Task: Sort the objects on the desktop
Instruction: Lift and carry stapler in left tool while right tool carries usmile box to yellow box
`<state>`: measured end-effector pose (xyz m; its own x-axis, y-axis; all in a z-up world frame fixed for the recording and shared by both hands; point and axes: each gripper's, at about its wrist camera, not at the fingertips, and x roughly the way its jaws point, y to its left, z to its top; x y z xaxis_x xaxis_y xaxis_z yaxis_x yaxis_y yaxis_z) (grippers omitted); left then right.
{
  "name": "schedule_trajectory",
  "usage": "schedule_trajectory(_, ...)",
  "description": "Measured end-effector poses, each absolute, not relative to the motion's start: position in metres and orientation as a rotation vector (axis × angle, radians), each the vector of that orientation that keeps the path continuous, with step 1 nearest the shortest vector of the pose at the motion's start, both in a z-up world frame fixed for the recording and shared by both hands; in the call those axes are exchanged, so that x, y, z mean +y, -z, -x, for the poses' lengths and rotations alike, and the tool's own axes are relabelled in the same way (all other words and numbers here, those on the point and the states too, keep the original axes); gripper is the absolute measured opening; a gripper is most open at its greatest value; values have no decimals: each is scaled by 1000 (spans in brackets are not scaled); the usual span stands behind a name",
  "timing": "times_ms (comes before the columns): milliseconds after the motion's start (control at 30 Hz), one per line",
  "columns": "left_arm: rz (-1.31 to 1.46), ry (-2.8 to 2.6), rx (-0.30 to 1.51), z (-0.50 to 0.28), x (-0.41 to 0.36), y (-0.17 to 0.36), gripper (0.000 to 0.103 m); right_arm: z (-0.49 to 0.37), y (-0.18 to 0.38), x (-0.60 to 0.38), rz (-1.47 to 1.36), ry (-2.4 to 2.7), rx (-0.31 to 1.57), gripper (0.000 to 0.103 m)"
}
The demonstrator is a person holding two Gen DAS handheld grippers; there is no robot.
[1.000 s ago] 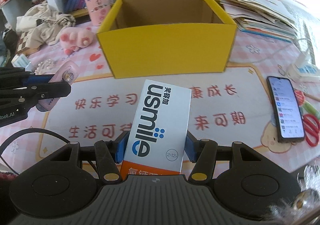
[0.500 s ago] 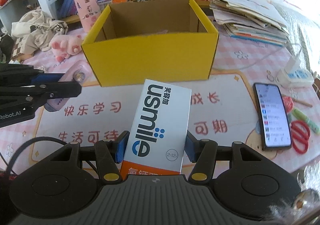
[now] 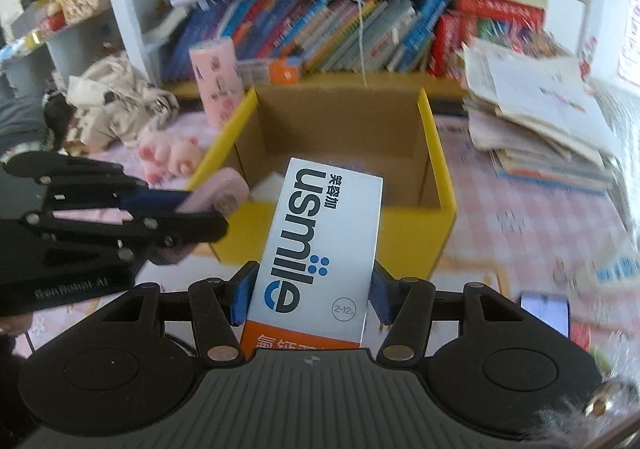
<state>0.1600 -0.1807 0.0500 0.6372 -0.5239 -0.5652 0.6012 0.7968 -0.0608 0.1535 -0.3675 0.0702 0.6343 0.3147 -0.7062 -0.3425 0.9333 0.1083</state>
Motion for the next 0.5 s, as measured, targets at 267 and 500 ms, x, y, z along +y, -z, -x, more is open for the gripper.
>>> schedule_trajectory(267, -151, 529, 508, -189, -195, -76, 15, -211, -98, -380, 79, -477, 692, 54)
schedule_trajectory(500, -174, 450, 477, -217, -204, -83, 15, -261, -106, -378, 123, -544, 635, 54)
